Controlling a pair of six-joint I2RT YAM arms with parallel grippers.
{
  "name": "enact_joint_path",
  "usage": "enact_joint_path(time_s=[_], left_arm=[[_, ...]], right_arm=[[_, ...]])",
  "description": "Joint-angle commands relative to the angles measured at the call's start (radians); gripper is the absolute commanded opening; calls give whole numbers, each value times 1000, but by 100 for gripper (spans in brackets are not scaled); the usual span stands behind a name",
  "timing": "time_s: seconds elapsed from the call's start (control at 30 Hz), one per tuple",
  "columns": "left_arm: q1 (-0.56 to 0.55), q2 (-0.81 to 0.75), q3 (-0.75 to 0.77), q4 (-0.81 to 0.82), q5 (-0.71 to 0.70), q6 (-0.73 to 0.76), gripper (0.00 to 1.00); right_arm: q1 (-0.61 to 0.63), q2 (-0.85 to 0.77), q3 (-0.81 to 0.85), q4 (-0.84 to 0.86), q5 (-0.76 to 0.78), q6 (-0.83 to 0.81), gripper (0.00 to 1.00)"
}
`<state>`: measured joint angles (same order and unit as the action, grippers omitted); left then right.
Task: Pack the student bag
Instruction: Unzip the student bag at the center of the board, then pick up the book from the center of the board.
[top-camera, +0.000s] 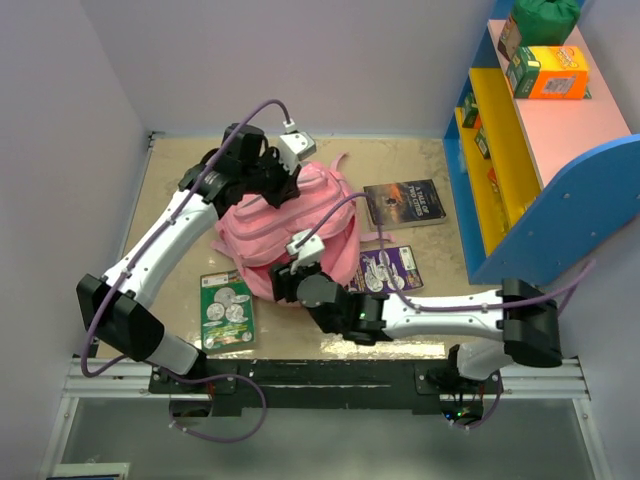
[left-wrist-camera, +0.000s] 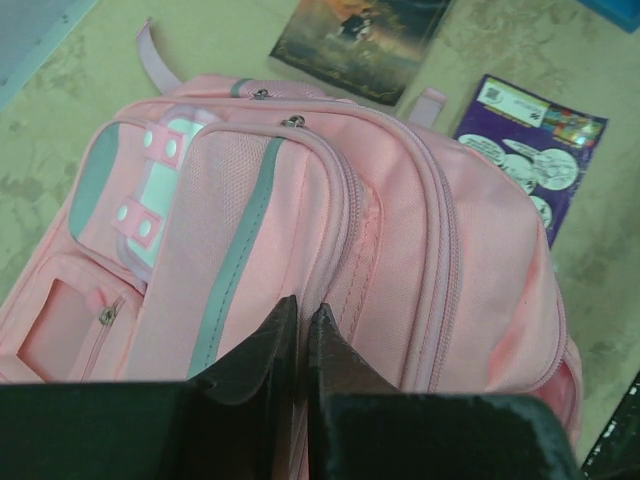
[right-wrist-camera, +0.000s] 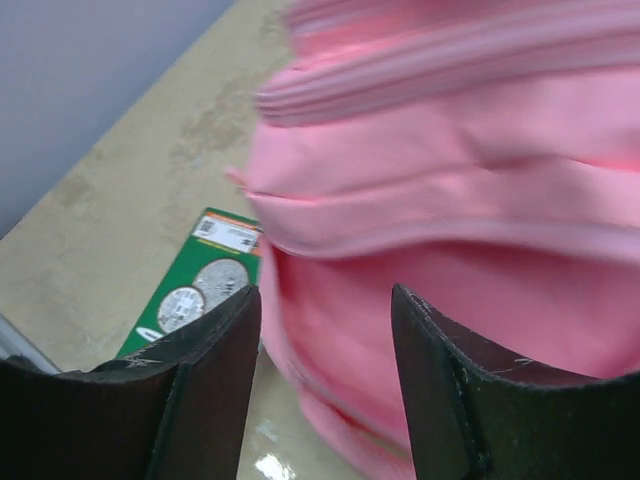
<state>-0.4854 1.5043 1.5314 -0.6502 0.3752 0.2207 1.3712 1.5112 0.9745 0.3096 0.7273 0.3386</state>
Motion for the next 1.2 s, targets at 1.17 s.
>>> enact_joint_path(time_s=[1.17], left_arm=[[176, -101, -146, 132, 97, 66, 0]], right_arm=[[-480, -40, -249, -693, -38, 1019, 72]])
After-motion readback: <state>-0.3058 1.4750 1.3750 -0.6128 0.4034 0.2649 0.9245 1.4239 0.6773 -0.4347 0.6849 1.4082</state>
